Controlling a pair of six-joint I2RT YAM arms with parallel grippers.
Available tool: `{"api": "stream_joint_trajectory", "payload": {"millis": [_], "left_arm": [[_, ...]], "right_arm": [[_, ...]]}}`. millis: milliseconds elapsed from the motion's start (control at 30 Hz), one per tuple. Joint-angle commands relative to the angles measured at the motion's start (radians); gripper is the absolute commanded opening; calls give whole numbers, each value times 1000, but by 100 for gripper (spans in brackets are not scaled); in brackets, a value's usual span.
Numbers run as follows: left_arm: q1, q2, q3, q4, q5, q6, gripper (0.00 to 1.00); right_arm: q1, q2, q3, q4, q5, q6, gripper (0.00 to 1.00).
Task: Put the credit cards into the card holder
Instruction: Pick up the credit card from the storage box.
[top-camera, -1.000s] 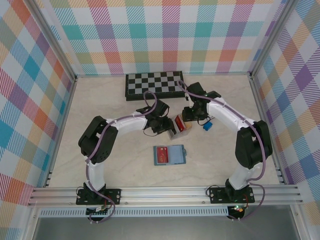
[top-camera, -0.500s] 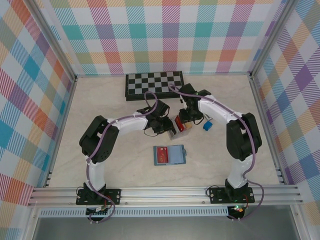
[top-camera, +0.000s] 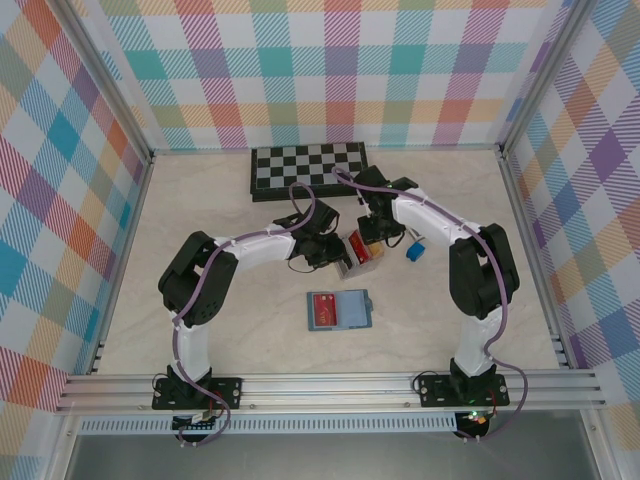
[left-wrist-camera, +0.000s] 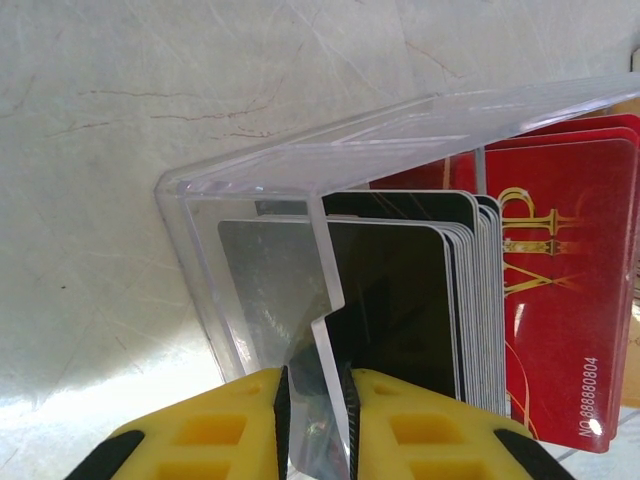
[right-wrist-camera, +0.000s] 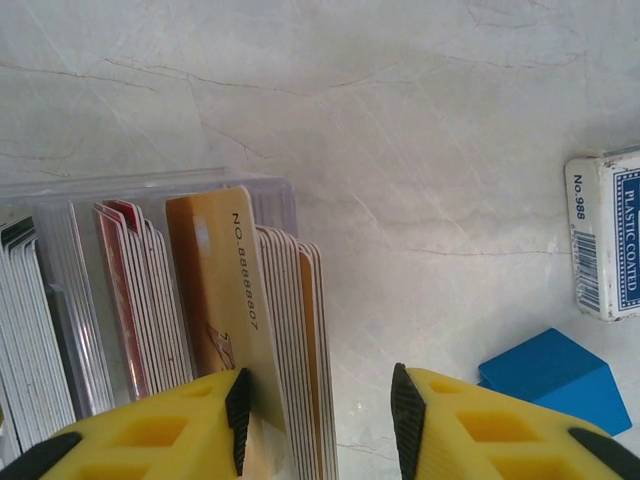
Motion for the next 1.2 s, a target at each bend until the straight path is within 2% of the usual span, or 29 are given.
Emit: {"api": "stream_joint_trajectory", "payload": {"millis": [0,367,500,667,833,1167], "left_arm": [[10,-3,-37,-55,-16,23,21],[9,1,-41,-46,-5,18,21],[9,-2,-44,-47,-9,19,21],[9,-5,-49,-47,-8,19,21],[8,-9,-53,-43,-11,20,20],[8,-30,-57,-29,-2,30,21]], "right_arm": [[-7,-10,24,-30,61,-19,41],[-5,-27,26,-37,41,-23,23],[-4,-32,24,-41,50,-17,21],[-4,-43,24,-43,66,-14,13],[-4,-63,25,-47,64,-9,13],[-4,-143,16,-41,-75,25,3]]}}
